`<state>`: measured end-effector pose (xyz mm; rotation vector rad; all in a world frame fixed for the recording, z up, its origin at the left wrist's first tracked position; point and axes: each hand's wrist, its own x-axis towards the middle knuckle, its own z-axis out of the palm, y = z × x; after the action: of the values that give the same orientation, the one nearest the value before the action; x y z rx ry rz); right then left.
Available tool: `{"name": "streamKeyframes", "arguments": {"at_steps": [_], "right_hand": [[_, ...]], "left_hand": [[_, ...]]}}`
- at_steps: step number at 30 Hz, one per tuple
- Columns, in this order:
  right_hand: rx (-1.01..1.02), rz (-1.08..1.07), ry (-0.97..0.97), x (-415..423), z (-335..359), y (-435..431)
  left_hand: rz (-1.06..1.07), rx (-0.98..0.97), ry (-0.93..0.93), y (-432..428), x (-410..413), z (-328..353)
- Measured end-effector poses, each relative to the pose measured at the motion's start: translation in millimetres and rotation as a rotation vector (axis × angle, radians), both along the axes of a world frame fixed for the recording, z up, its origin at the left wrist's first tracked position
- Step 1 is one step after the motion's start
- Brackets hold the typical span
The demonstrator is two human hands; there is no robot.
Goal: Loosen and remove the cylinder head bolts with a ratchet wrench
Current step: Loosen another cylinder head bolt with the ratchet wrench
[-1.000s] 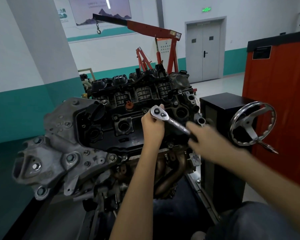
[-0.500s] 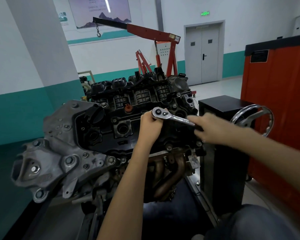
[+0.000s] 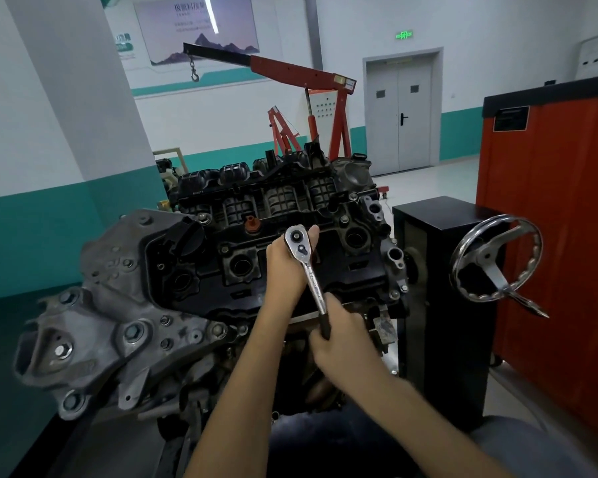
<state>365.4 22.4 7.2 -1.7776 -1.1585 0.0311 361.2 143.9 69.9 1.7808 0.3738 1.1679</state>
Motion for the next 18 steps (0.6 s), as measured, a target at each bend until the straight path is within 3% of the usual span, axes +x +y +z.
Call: {"name": "streamKeyframes", "arguments": {"at_steps": [4, 6, 8, 10, 12, 15, 18], "right_hand": [[-0.248, 0.095, -0.262, 66.7, 41.5, -35.6], [-0.4, 0.087, -0.53, 100.9, 74.6, -41.6], [-0.455, 0.024, -0.791, 119.7, 100.2, -37.4], [-0.429, -0.026, -0.867, 123.2, 103.7, -32.6], [-0.36, -0.068, -0.743, 111.8, 81.4, -36.6], [-0.11, -0.036, -0.27, 60.5, 25.5, -39.5], [0.067, -0.035, 0.025, 0.9, -4.2, -9.4]], "left_hand": [[-0.098, 0.164, 0.146, 6.7, -9.2, 14.0], [-0.181, 0.168, 0.206, 4.4, -8.1, 19.0], [-0.18, 0.131, 0.159, 0.7, -5.2, 16.8], [-0.123, 0.079, 0.055, -2.6, -2.3, 11.8], [-0.064, 0.036, -0.025, -7.8, 1.5, 8.2], [0.01, 0.006, -0.094, -16.5, 9.1, 6.0], [0.052, -0.036, -0.162, -20.3, 11.1, 8.0]]}}
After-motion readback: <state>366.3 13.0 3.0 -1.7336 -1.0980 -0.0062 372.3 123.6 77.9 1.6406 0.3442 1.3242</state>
